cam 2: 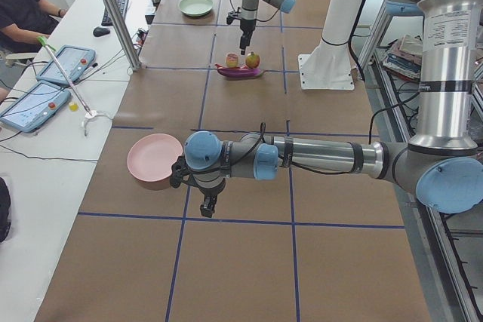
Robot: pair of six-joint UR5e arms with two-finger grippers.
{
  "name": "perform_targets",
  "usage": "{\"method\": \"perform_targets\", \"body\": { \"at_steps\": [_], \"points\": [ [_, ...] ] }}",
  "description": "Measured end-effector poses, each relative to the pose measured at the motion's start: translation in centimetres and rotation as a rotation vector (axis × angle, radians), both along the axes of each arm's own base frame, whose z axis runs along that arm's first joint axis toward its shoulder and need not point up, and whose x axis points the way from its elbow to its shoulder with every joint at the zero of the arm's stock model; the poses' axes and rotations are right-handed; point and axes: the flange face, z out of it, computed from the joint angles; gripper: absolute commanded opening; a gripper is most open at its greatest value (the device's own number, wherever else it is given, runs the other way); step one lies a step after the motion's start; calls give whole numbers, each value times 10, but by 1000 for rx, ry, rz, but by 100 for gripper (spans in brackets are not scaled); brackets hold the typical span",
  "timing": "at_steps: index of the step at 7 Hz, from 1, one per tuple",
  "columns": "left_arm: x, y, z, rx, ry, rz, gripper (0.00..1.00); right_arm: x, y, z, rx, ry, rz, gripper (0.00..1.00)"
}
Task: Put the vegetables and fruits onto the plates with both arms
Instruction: 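Reach the right gripper down and grasp the red-yellow pomegranate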
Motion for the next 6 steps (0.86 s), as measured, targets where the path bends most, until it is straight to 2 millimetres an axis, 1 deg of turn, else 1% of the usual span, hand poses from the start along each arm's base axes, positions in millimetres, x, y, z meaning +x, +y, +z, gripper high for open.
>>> {"method": "perform_targets", "body": {
  "at_steps": [1, 2, 3, 4, 5, 6],
  "points": [
    [0, 0, 0, 0, 0, 0, 100, -5, 3, 7, -3, 14, -6, 98],
    [0, 0, 0, 0, 0, 0, 100, -7, 6, 15, -8, 29, -12, 93],
    [0, 0, 0, 1, 0, 0, 100, -9, 10, 21, -12, 41, -18, 94],
    [0, 0, -1, 3, 0, 0, 100, -13, 15, 23, -9, 47, -23, 88],
    [0, 0, -2, 5, 0, -1, 100, -18, 22, 24, 1, 53, -24, 38],
    [0, 0, -4, 7, 0, -1, 100, -20, 26, 22, 8, 56, -22, 9]
  ]
}}
